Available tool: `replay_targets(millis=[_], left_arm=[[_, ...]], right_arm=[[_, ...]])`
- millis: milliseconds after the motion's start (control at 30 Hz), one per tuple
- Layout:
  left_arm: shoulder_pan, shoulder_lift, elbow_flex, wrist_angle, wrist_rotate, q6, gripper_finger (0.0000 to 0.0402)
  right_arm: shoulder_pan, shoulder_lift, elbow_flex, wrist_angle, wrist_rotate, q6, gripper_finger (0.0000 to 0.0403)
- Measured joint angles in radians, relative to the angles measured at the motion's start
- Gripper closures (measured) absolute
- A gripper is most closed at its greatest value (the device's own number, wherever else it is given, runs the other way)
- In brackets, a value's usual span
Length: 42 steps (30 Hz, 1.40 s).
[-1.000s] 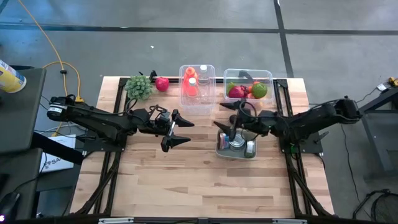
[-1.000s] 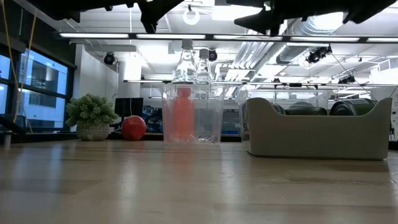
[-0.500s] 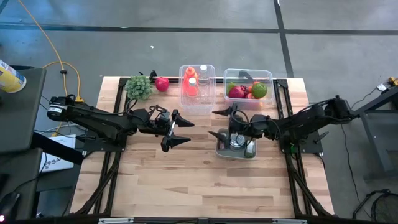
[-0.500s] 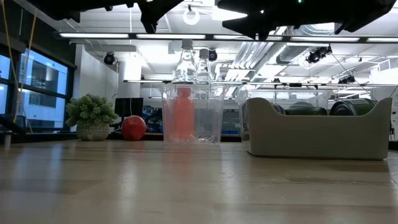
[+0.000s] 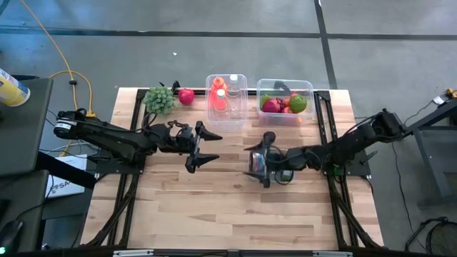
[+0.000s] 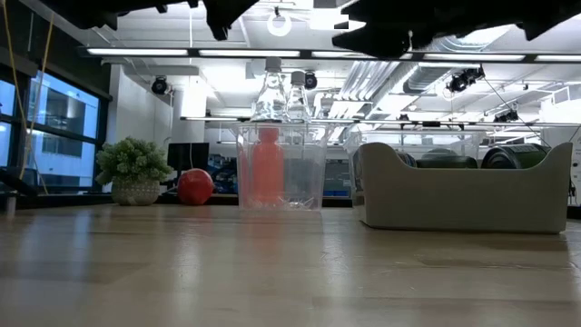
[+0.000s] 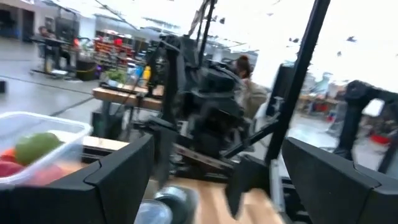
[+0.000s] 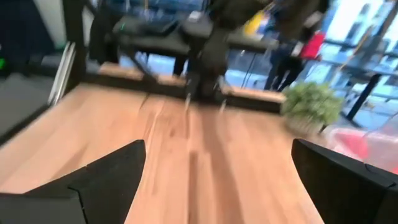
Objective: Pick & Place Food Item
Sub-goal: Put the red apple into the right transparent bin
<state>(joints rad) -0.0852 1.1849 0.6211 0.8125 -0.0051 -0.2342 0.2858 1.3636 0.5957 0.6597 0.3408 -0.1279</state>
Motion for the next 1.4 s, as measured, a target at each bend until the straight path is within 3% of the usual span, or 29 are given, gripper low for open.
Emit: replay_targets(millis=[233,467,633,800,1033,1400], left_arm=[[0.014,-0.007,0.0,-0.015,-0.011,0.047,0.0059],[0.038,-0.055,-0.001,-0.467,-0.109,0.175,0.0059],[0.045,-0.055,-0.002,-0.629,-0.129,0.186,0.0059],[0.045,-0.057,-0.001,-0.552,-0.128,0.128,0.0059],[0.039,-0.056,-0.001,-0.535,-0.126,0.132,0.0059],[-0.012,-0.056,-0.001,-0.344,-0.121,0.214,0.0059]], right_arm=[[0.059,0.0,0.0,-0.031,0.0,0.053,0.001],[0.131,0.0,0.0,-0.025,-0.001,0.07,0.001],[0.139,0.0,0.0,-0.017,0.073,0.052,0.001],[0.14,0.0,0.0,-0.018,0.166,0.048,0.001],[0.162,0.0,0.0,-0.022,0.154,0.081,0.001],[0.238,-0.001,0.0,-0.043,0.155,0.066,0.001]])
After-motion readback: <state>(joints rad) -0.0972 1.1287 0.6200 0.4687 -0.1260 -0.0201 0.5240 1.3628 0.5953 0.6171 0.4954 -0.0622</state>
